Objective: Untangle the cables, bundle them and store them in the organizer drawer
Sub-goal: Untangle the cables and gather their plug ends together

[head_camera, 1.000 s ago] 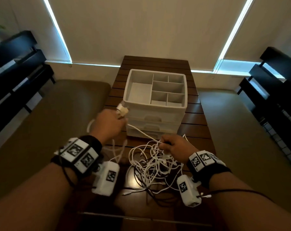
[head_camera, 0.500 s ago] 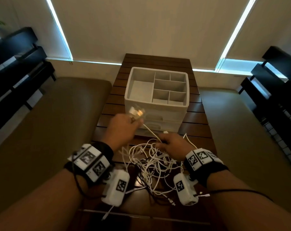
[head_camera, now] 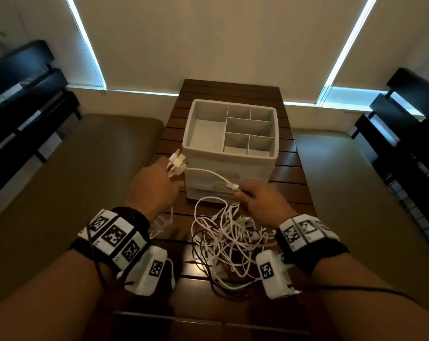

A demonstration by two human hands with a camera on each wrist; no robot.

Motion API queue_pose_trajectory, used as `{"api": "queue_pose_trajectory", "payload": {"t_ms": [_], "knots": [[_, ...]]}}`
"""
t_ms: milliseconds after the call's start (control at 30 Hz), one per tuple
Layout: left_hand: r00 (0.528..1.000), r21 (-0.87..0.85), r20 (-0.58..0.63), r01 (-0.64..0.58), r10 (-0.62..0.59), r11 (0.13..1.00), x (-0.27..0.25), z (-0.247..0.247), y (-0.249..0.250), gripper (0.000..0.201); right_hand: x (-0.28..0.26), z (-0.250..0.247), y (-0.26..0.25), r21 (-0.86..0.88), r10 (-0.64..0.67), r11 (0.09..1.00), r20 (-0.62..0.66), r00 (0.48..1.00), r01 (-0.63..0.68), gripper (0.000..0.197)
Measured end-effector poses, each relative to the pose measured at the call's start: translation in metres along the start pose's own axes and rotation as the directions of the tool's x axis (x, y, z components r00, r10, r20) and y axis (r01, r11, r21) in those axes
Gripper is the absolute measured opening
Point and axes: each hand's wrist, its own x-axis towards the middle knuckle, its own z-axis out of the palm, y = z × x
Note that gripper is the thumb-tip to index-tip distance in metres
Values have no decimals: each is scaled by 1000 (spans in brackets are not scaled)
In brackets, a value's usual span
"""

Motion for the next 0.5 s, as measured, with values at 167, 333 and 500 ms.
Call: {"api": "queue_pose_trajectory", "payload": {"t_ms": [167, 333, 500], "knots": [[946, -283, 154, -232, 283, 930, -17, 12, 35, 28, 4, 6, -21, 59, -117, 992, 65, 991, 113, 14], [957, -405, 140, -178, 253, 897, -12, 16, 33, 25, 2, 9, -6, -7, -100, 995, 47, 994, 100, 15], [992, -545, 48, -72, 117, 835, 1, -1, 27, 32, -4, 35, 53, -162, 211, 971, 236, 948, -176, 21]]}}
